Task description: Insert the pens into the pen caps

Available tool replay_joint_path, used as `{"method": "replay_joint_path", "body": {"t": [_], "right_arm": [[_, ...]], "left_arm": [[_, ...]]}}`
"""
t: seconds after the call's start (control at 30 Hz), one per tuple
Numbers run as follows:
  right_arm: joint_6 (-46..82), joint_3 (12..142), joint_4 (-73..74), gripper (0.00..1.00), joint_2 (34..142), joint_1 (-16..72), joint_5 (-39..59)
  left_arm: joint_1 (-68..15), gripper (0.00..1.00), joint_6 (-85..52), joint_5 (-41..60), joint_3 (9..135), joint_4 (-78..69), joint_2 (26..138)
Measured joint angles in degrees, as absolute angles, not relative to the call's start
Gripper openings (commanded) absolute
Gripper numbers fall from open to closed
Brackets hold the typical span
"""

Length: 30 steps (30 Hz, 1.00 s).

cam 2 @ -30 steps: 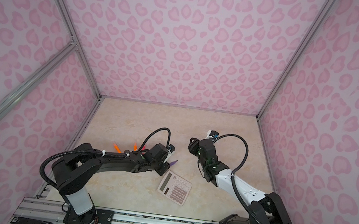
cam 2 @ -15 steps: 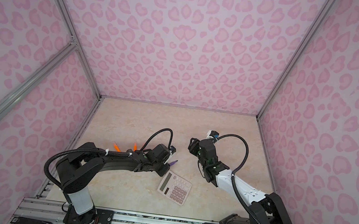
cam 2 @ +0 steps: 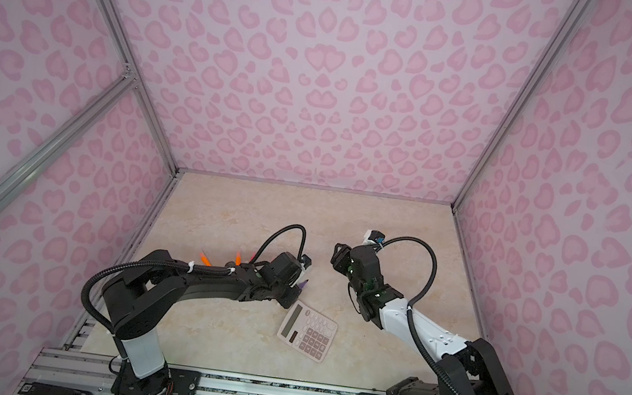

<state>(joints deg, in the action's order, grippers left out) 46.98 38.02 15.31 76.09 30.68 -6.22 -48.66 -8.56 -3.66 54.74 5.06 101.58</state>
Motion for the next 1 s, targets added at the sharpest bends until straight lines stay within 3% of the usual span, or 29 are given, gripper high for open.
{"method": "replay_joint_path", "body": {"t": [0.5,1.0], "right_arm": [[50.9,38.1,22.2,0.63,80.8,39.4,-5.1],[56.1,37.1,30.5,0.44,83.5,39.7,-3.4]], "left_arm": [[-48.0,0.03,-10.5,-4.3,58.1,-0.6,92.3],[-48.0,0.03,-12.3,2.9,53.3,-8.6,87.9]]}}
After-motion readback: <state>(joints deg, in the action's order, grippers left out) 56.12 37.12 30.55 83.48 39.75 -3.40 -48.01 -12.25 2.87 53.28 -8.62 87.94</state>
